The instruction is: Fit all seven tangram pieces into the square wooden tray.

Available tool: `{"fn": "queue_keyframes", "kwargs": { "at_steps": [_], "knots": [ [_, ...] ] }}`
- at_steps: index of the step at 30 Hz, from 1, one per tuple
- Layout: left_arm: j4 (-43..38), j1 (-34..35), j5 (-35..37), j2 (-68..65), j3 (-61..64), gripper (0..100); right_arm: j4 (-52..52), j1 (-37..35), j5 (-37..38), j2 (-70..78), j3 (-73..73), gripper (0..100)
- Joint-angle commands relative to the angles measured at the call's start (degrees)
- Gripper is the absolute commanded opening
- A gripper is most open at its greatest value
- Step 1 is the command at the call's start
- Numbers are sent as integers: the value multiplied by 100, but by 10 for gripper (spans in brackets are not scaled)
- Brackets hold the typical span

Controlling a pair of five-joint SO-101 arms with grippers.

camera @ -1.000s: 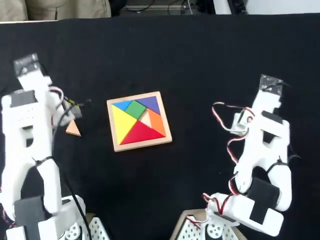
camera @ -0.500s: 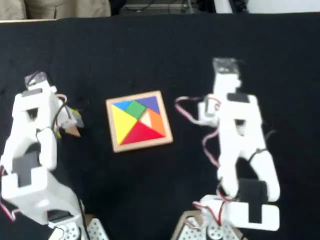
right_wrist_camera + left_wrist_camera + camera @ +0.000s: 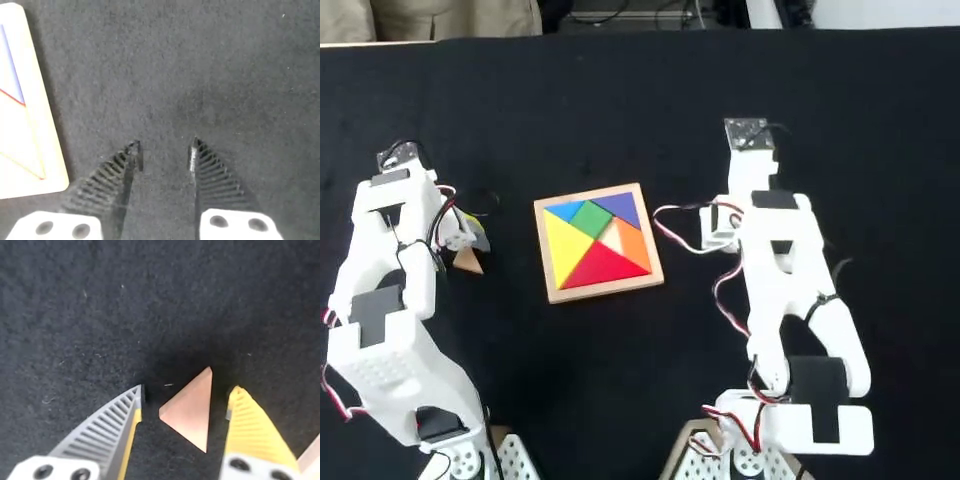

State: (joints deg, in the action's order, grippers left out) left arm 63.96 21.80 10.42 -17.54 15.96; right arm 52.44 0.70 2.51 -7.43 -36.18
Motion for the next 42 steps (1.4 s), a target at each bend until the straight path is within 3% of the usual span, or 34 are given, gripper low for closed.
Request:
{"fn": "queue_keyframes", "kwargs": {
  "at_steps": [1, 8, 12, 17, 28, 32, 42],
  "knots": [
    [-44, -4, 290, 26, -259, 273, -88, -88, -53, 57, 31, 158],
    [229, -453, 343, 18, -251, 273, -79, -79, -53, 66, 31, 158],
    [211, -409, 695, 18, -268, 262, -62, -79, -53, 66, 31, 158],
    [211, -391, 703, 18, -251, 171, -53, -79, -53, 66, 31, 158],
    [211, -418, 703, 18, -303, 166, -53, -62, -53, 66, 31, 158],
    [237, -453, 695, 88, -382, 166, -88, 299, -53, 66, 48, 158],
    [1512, -1297, 695, 88, -1613, 166, -255, 607, -53, 66, 40, 158]
  ]
}}
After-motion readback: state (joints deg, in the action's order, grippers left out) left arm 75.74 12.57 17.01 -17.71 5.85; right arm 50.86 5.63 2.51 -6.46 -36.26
